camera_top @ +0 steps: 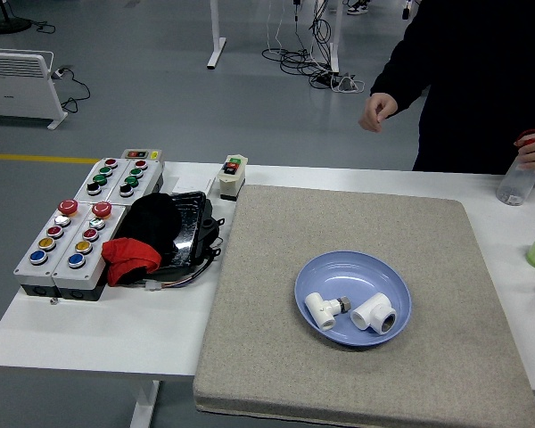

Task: Pick pipe place plate twice

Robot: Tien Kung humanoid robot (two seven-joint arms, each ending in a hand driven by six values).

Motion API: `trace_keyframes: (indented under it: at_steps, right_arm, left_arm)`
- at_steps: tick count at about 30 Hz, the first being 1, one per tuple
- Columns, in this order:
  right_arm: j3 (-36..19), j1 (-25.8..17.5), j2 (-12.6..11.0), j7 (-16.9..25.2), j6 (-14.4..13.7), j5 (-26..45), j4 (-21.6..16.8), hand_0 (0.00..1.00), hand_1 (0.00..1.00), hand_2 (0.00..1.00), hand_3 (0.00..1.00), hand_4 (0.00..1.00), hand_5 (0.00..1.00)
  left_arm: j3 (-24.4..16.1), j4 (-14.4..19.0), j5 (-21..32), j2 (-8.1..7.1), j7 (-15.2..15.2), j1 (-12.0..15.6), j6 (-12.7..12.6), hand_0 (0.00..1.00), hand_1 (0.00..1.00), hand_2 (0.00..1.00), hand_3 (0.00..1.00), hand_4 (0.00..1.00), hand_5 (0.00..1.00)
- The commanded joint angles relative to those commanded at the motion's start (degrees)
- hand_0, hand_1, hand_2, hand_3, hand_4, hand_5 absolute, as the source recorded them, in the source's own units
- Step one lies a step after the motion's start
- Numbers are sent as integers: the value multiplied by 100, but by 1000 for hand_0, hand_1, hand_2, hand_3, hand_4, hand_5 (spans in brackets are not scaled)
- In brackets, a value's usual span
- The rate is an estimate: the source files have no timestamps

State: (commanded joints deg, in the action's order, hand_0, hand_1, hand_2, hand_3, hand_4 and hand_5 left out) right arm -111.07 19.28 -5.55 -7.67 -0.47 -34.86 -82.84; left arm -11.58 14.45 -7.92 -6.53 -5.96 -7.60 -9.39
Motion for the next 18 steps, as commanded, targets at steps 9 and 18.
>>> trace_keyframes:
  at_steps: [9,18]
  right_arm:
    - [8,-91,15,11,2,11,-22,853,819,911,884,570,507]
    - [58,-161,35,-12,-19,162,-38,853,817,906,880,568,529]
  left_arm:
    - [-68,-1,-119,3,-57,38,9,626,589,525,576,202,998]
    - [-85,0,-152,5,-57,60,2,624,591,524,576,202,998]
